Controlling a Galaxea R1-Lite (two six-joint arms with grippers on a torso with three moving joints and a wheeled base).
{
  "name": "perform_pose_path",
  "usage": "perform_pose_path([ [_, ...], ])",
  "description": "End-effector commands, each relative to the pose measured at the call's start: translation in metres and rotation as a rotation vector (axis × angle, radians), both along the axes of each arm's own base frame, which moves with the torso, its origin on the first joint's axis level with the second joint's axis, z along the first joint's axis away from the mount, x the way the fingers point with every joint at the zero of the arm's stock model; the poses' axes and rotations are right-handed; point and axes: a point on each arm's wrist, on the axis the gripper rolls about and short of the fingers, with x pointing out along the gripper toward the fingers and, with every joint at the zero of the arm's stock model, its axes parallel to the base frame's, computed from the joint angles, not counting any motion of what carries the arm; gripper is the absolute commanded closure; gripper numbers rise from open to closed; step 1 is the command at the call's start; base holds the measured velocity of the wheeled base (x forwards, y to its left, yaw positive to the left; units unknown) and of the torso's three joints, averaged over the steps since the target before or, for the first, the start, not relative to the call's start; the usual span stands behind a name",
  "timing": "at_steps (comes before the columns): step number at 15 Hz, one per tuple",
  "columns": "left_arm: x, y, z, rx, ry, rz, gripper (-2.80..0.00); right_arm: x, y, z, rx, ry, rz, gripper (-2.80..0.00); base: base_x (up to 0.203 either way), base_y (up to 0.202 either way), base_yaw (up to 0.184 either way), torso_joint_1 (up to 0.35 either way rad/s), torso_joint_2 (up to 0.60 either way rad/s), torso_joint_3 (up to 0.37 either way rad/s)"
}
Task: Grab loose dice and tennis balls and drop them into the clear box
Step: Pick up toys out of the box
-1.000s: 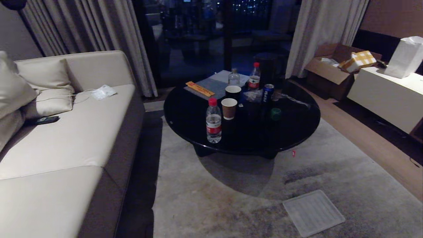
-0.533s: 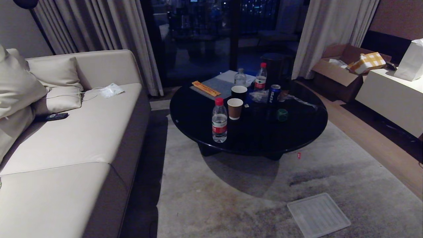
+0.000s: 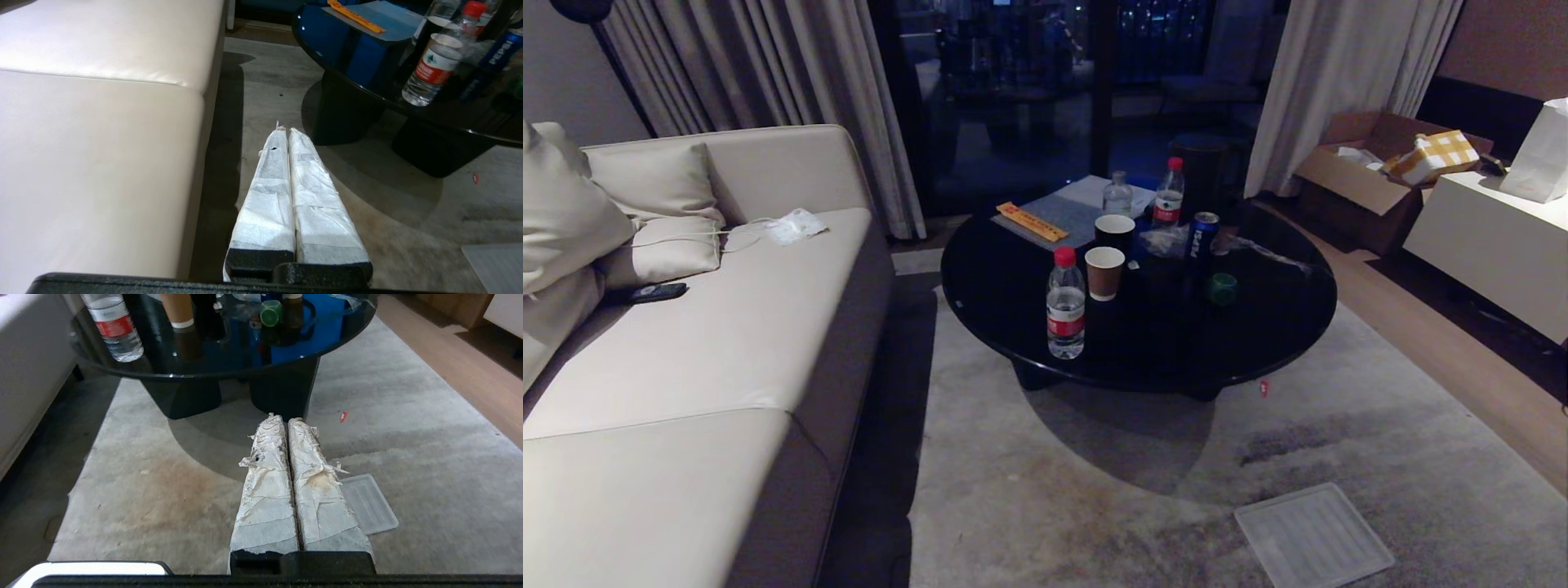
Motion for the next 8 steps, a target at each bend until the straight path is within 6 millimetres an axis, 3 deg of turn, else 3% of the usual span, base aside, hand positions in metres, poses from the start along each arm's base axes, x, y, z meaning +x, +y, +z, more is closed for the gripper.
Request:
perform_pose_path([
  [1,0.0,0.0,0.0001,-0.001,-0.001,0.0,0.0,0.0008,0.0,-0.0024,0.0,0.01,0.001,0.0,0.183,0.0,0.003,-0.001,0.0,0.002],
  [8,0.0,0.0,0.0001,-0.001,-0.001,0.001,0.0,0.0009,0.0,-0.0029,0.0,0.011,0.001,0.0,0.184,0.0,-0.002,0.003,0.0,0.003],
])
